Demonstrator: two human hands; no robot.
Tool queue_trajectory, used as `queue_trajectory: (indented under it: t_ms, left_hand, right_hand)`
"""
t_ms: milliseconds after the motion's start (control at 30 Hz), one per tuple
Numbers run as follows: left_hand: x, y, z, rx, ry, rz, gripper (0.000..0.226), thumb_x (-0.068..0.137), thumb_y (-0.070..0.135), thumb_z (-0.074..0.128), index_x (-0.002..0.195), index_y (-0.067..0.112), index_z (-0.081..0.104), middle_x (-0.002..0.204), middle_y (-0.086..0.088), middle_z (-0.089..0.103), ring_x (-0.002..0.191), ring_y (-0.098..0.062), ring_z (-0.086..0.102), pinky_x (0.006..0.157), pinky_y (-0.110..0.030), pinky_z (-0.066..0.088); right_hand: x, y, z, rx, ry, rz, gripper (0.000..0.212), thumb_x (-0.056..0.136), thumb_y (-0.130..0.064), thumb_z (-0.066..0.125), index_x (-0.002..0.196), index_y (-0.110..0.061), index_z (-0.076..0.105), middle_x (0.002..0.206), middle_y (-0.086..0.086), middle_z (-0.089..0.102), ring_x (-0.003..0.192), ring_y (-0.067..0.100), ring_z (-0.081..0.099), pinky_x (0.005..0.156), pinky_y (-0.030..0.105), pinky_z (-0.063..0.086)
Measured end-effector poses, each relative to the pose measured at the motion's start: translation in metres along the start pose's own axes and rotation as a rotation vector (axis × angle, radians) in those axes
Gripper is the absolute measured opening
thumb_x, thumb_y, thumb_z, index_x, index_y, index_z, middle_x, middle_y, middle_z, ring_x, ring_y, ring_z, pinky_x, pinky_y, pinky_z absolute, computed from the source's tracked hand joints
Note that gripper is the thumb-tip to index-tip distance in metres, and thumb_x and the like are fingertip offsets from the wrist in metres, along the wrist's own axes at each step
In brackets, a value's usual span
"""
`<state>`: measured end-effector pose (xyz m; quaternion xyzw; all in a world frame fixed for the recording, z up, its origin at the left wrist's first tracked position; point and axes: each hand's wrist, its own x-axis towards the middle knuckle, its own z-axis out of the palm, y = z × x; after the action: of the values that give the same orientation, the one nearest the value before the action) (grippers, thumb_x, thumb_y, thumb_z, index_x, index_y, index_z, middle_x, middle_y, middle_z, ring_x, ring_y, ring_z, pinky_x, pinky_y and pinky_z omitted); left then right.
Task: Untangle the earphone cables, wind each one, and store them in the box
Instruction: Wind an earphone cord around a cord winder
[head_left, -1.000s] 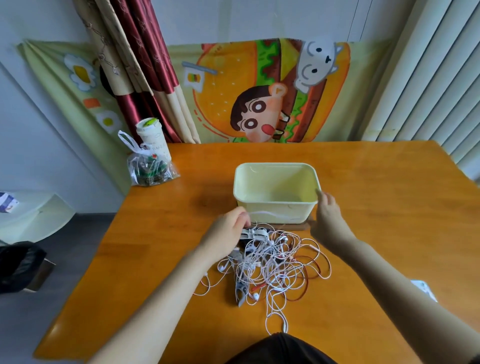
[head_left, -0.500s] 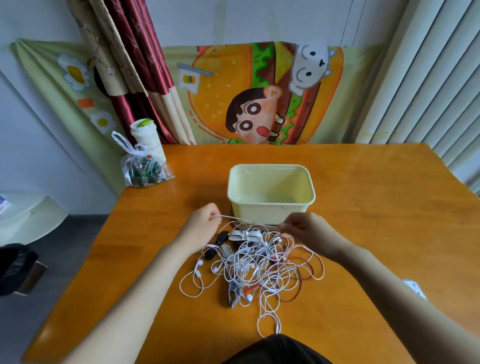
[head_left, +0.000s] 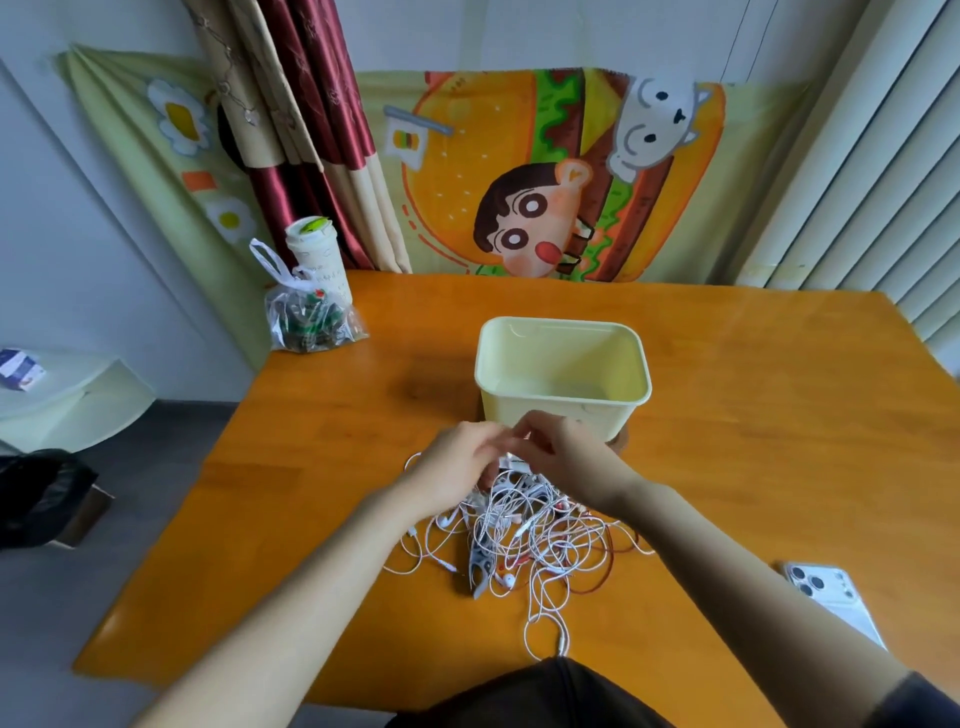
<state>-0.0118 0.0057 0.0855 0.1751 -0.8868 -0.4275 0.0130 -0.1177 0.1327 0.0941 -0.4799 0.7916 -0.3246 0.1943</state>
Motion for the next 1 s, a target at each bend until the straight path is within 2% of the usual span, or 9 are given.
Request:
queue_trajectory:
  t_ms: [167, 267, 367, 467, 567, 733, 867, 933, 1000]
  left_hand:
    - [-0.009, -0.072, -0.028, 0.099, 0.195, -0.178, 0.032, 0.101, 0.007, 0.039, 0.121, 0.013, 0.063, 0.065, 0.002, 0.063, 0.074, -0.019, 0.065, 0.081, -0.021, 0.042]
    - [-0.019, -0.128, -0.042, 0.076, 0.241, -0.357, 0.031, 0.098, -0.002, 0.04, 0.117, 0.0, 0.065, 0.065, -0.007, 0.067, 0.069, -0.023, 0.063, 0.071, -0.024, 0.043]
    - [-0.032, -0.166, -0.044, 0.061, 0.232, -0.519, 0.029, 0.097, -0.002, 0.042, 0.114, -0.006, 0.065, 0.08, -0.024, 0.071, 0.074, -0.027, 0.064, 0.068, -0.028, 0.044]
    - [-0.033, -0.173, -0.039, 0.291, 0.044, -0.661, 0.028, 0.096, 0.002, 0.043, 0.114, -0.001, 0.065, 0.112, -0.021, 0.067, 0.108, -0.033, 0.061, 0.083, -0.032, 0.046]
    - [-0.023, -0.142, -0.023, 0.349, -0.008, -0.501, 0.054, 0.093, -0.008, 0.038, 0.143, 0.011, 0.041, 0.15, -0.009, 0.037, 0.134, -0.026, 0.04, 0.11, -0.036, 0.035]
    - [-0.017, -0.034, -0.003, -0.12, -0.06, -0.034, 0.032, 0.099, 0.013, 0.048, 0.13, 0.017, 0.054, 0.124, 0.008, 0.057, 0.113, -0.01, 0.054, 0.096, -0.027, 0.042]
    - [-0.018, -0.025, -0.008, -0.191, -0.025, -0.032, 0.021, 0.1, 0.018, 0.045, 0.087, 0.018, 0.061, 0.069, 0.003, 0.062, 0.062, -0.022, 0.051, 0.059, -0.034, 0.037]
    - [-0.022, -0.029, -0.015, -0.275, -0.084, -0.074, 0.027, 0.102, 0.023, 0.04, 0.092, 0.02, 0.065, 0.082, -0.006, 0.066, 0.075, -0.016, 0.053, 0.069, -0.028, 0.039]
    - [-0.026, -0.028, -0.02, -0.381, -0.166, -0.153, 0.032, 0.104, 0.024, 0.034, 0.11, 0.018, 0.064, 0.107, 0.002, 0.066, 0.1, -0.008, 0.057, 0.083, -0.017, 0.039]
  right_hand:
    - [-0.014, 0.035, -0.007, -0.009, -0.089, 0.174, 0.021, 0.094, -0.028, 0.055, 0.073, -0.023, 0.055, 0.066, -0.01, 0.054, 0.058, 0.002, 0.047, 0.055, 0.013, 0.039]
    - [-0.022, 0.063, -0.012, -0.036, -0.118, 0.32, 0.025, 0.093, -0.029, 0.057, 0.075, -0.012, 0.061, 0.066, -0.004, 0.057, 0.058, 0.007, 0.048, 0.056, 0.018, 0.038]
    - [-0.025, 0.077, -0.014, -0.064, -0.114, 0.411, 0.032, 0.092, -0.034, 0.057, 0.084, -0.004, 0.066, 0.071, 0.002, 0.061, 0.06, 0.01, 0.05, 0.053, 0.016, 0.038]
    - [-0.022, 0.061, -0.012, -0.071, -0.031, 0.38, 0.023, 0.092, -0.031, 0.057, 0.083, -0.011, 0.063, 0.067, -0.006, 0.056, 0.059, 0.009, 0.05, 0.048, 0.011, 0.036]
    - [-0.014, 0.03, -0.003, -0.109, 0.012, 0.261, 0.017, 0.093, -0.029, 0.057, 0.081, -0.017, 0.058, 0.065, -0.012, 0.052, 0.057, 0.002, 0.046, 0.049, 0.009, 0.036]
    - [0.005, -0.013, 0.022, -0.057, 0.012, 0.089, 0.016, 0.092, -0.031, 0.057, 0.079, -0.021, 0.058, 0.064, -0.017, 0.05, 0.056, 0.004, 0.046, 0.052, 0.016, 0.033]
    - [0.011, -0.021, 0.026, -0.015, 0.058, 0.09, 0.021, 0.093, -0.034, 0.054, 0.079, -0.019, 0.059, 0.063, -0.009, 0.054, 0.054, 0.008, 0.046, 0.051, 0.021, 0.033]
    - [0.01, -0.018, 0.024, -0.021, 0.065, 0.111, 0.023, 0.093, -0.035, 0.054, 0.078, -0.019, 0.06, 0.061, -0.01, 0.053, 0.052, 0.006, 0.045, 0.049, 0.017, 0.031]
    - [0.008, -0.016, 0.024, -0.033, 0.072, 0.122, 0.021, 0.093, -0.033, 0.056, 0.074, -0.024, 0.056, 0.059, -0.016, 0.049, 0.051, 0.003, 0.044, 0.048, 0.015, 0.029]
